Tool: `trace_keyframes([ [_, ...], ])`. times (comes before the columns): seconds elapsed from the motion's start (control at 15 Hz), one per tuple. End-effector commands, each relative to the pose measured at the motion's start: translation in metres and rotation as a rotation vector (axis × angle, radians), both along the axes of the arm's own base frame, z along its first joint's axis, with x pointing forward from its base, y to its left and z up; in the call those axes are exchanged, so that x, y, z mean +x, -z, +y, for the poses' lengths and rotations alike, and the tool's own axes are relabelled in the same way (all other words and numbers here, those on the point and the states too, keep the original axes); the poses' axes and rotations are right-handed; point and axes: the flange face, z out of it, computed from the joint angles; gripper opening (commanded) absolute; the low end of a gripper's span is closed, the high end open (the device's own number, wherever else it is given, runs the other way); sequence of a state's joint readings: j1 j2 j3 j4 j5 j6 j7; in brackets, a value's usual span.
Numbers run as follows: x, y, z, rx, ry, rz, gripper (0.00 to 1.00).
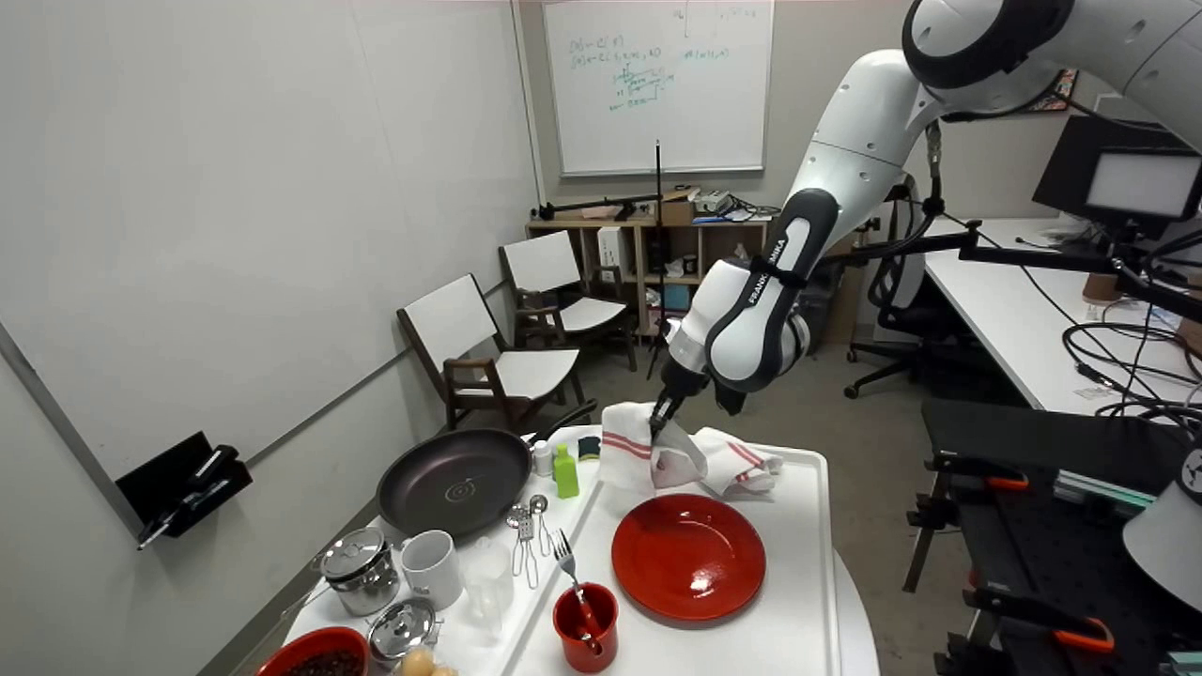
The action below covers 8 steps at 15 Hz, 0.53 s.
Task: Wipe the red plate with the towel on the left, and then shift the red cup to the rear
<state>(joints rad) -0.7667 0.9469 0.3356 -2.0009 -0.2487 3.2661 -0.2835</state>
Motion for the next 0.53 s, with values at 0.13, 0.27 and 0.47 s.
trace_keyframes([
  [0.13,0.018,-0.013,-0.029,0.030,0.106,0.028,0.01],
  [0.27,0.025,-0.010,-0.041,0.057,0.139,0.070,0.01],
  [0.47,0.035,-0.007,-0.059,0.100,0.195,0.142,0.01],
])
